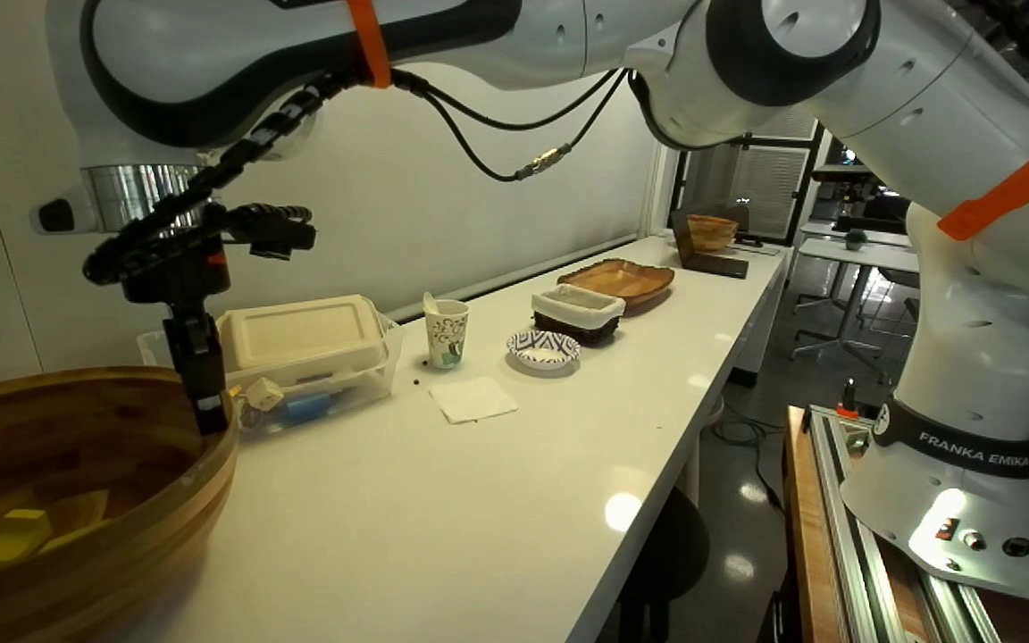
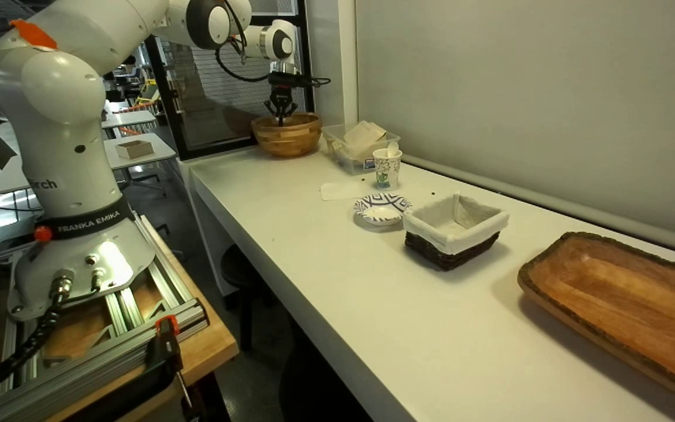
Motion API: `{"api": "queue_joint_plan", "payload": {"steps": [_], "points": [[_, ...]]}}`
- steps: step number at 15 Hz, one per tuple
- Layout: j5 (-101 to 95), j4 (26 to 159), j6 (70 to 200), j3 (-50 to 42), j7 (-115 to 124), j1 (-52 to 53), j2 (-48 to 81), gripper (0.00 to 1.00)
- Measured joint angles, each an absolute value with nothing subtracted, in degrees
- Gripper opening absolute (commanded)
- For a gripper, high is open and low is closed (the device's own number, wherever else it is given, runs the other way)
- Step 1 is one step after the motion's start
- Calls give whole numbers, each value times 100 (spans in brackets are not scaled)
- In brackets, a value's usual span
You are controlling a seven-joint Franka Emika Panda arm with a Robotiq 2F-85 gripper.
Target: Move the box and bowl
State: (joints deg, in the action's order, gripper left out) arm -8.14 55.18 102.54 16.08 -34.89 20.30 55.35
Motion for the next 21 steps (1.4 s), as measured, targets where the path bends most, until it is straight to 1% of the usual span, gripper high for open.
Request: {"api": "queue_joint_plan", "payload": {"steps": [9, 21], "points": [[-859, 5006, 10411, 1399, -3244, 2241, 5961, 1], [-859, 5039, 10403, 1362, -3076, 2289, 6099, 0]]}}
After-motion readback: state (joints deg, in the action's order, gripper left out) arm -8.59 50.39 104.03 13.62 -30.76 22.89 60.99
